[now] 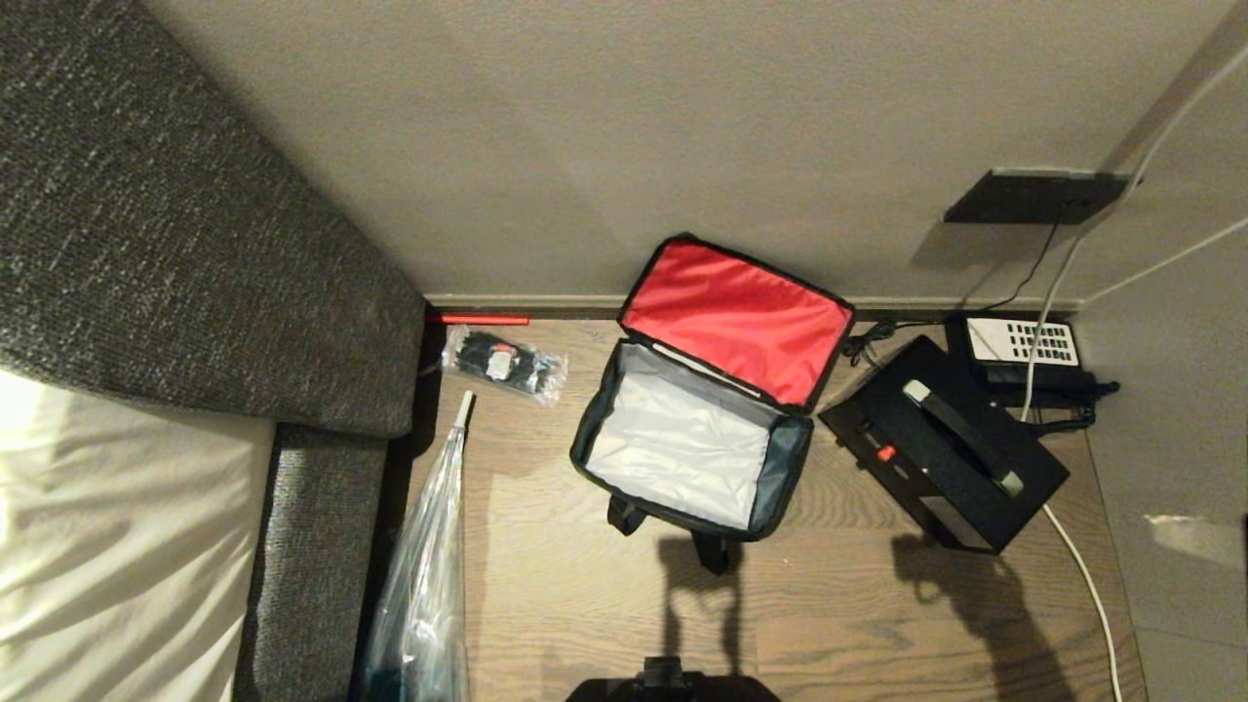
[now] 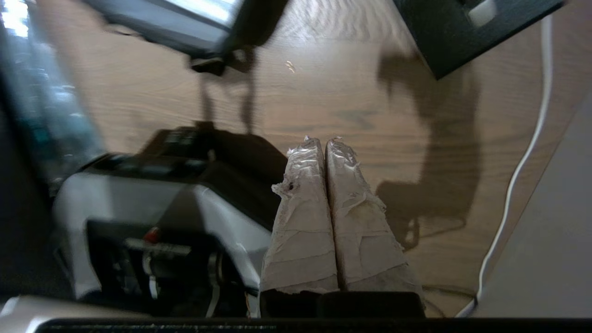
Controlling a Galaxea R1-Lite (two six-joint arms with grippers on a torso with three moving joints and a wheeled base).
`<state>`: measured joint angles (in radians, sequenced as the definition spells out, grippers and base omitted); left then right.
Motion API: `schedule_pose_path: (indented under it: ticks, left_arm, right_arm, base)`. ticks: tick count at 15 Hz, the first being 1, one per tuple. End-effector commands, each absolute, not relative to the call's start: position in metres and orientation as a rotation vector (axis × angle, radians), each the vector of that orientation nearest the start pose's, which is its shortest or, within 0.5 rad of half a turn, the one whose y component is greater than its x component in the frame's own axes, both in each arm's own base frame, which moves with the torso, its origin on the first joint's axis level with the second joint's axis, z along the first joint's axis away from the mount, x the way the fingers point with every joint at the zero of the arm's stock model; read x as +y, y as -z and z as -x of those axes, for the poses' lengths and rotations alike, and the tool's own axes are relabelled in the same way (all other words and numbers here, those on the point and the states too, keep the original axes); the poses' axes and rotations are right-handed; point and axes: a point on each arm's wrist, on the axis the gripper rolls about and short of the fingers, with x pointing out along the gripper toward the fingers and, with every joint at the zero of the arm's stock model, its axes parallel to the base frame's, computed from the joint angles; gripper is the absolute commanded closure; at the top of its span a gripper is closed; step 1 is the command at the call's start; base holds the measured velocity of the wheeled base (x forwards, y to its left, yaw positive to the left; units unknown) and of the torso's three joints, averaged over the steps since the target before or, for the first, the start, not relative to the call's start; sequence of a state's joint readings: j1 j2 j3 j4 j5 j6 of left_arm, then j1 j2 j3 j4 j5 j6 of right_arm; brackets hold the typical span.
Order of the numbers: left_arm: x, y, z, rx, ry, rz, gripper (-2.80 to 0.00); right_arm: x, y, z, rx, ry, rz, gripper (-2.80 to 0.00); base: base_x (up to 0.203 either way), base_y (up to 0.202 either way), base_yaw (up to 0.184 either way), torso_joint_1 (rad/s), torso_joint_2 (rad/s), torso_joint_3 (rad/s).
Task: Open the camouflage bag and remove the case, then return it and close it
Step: Grip the handle again
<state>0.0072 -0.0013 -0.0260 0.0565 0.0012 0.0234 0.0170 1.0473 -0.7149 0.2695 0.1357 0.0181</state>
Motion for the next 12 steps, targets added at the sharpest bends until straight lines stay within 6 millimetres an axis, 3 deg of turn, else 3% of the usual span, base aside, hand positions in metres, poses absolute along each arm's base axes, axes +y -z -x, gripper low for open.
schedule_pose_path:
  ticks: [1,4,5,6,9,12]
  left_arm:
    - [0.000,-0.077,0.025,0.031,-0.009,-0.023,0.00]
    - [0.000,-0.077,0.025,0.031,-0.009,-0.023,0.00]
    - [0.000,-0.077,0.025,0.031,-0.009,-0.023,0.00]
    - [0.000,-0.077,0.025,0.031,-0.009,-0.023,0.00]
    - [0.000,-0.077,0.025,0.031,-0.009,-0.023,0.00]
    - [0.000,-0.077,0.025,0.031,-0.009,-0.023,0.00]
  right_arm:
    - [0.003,-0.166,-0.224,0.815,-0.114,-0.065,0.00]
    - [-0.003,-0.132,-0.290,0.810,-0.091,-0.048,0.00]
    - [-0.006,-0.123,-0.306,0.791,-0.082,-0.041,-1.31]
    - [-0.008,-0.116,-0.319,0.772,-0.081,-0.015,-2.80]
    - [-0.018,-0.109,-0.336,0.732,0.050,0.255,-2.80]
    - [-0.018,-0.101,-0.347,0.679,0.105,0.308,-2.80]
  base:
    - [0.000,0.000,0.000,0.000,0.00,0.000]
    - [0.000,0.000,0.000,0.000,0.00,0.000]
    - [0.000,0.000,0.000,0.000,0.00,0.000]
    - [0.000,0.000,0.000,0.000,0.00,0.000]
    - [0.000,0.000,0.000,0.000,0.00,0.000]
    - [0.000,0.000,0.000,0.000,0.00,0.000]
